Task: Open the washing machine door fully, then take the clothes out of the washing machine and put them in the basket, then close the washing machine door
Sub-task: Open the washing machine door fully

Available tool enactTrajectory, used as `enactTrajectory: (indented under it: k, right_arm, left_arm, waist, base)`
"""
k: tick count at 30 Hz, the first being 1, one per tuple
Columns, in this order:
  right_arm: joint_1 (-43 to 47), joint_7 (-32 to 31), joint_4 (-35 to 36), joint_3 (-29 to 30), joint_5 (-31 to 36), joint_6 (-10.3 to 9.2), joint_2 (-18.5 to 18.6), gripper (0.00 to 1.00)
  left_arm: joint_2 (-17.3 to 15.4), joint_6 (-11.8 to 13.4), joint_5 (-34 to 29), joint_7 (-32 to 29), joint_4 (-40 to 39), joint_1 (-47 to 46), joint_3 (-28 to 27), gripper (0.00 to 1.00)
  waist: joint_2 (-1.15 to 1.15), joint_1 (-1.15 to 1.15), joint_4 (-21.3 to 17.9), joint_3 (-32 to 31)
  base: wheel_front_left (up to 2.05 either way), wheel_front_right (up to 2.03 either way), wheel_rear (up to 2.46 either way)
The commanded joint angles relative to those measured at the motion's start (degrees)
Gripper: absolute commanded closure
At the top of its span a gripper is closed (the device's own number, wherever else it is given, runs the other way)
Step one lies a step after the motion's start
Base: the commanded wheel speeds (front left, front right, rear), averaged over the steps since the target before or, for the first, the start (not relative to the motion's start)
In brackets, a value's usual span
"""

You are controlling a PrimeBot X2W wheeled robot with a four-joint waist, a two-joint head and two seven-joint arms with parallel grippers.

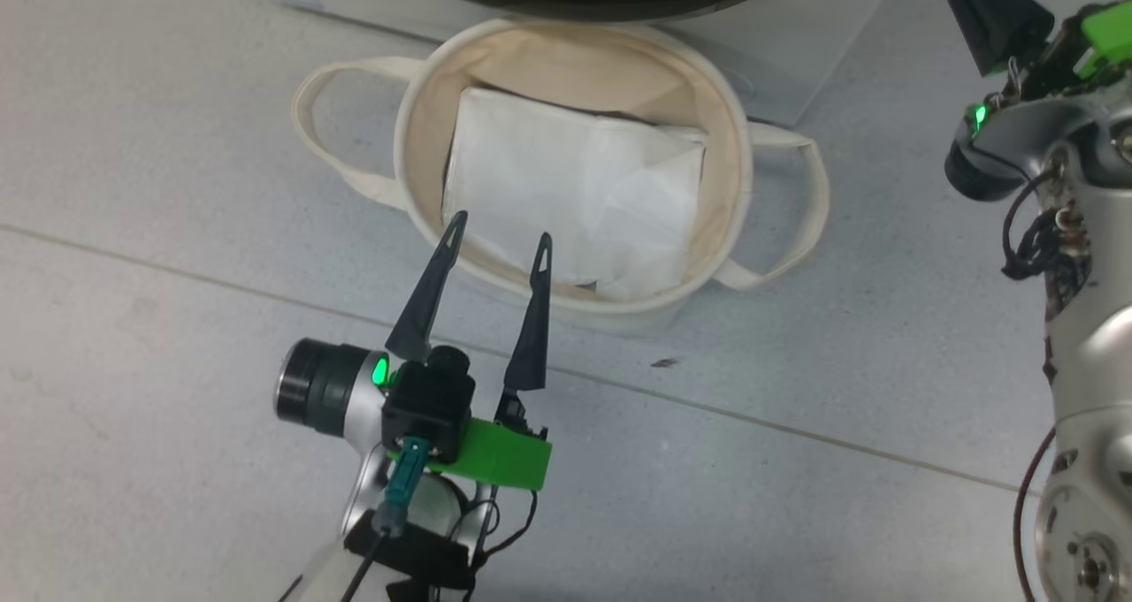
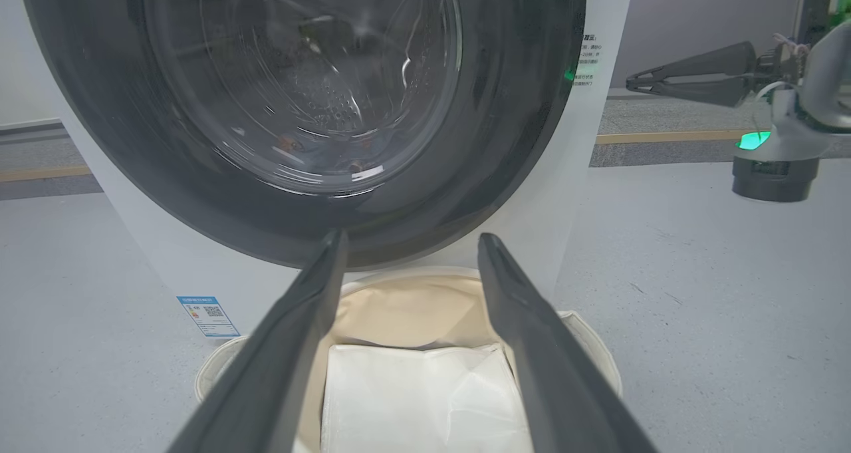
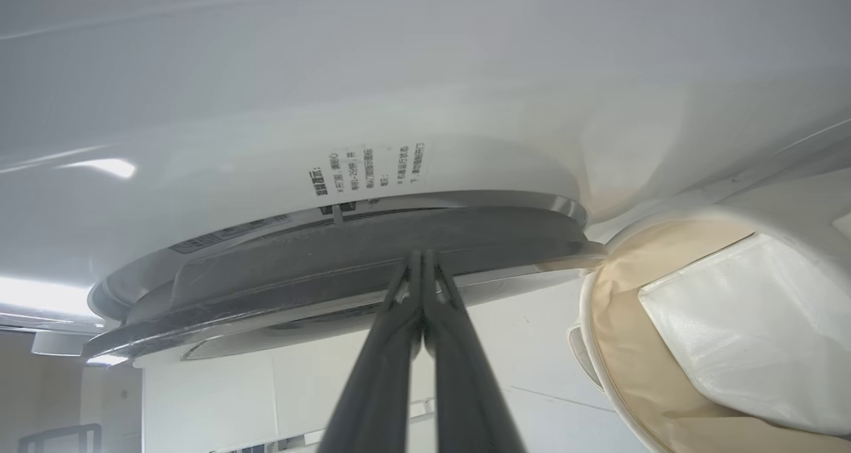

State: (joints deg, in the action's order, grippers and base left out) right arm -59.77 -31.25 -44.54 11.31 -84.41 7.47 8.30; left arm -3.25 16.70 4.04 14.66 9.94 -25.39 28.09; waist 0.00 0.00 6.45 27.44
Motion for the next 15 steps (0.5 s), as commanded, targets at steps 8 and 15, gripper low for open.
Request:
enactTrajectory:
  k: [8, 15]
  right_arm:
    - [-6.3, -1.4, -0.8, -1.1, -0.1, 0.02, 0.3, 1.0]
    - [-9.2, -1.1, -2.0, -1.3, 0.4, 0.02, 0.4, 1.0]
  left_arm:
    - [0.2, 1.0, -0.6, 0.3, -1.9, -1.8, 0.0, 0.0]
    - [0.3, 1.4, -0.2, 0.3, -2.1, -2.3, 0.4, 0.0]
  waist:
    - [0.0, 0.0, 2.3, 2.2]
    - [0.0, 0.0, 3.5, 3.6]
  base:
    - [0.0, 0.0, 0.0]
    - [0.0, 0.0, 0.0]
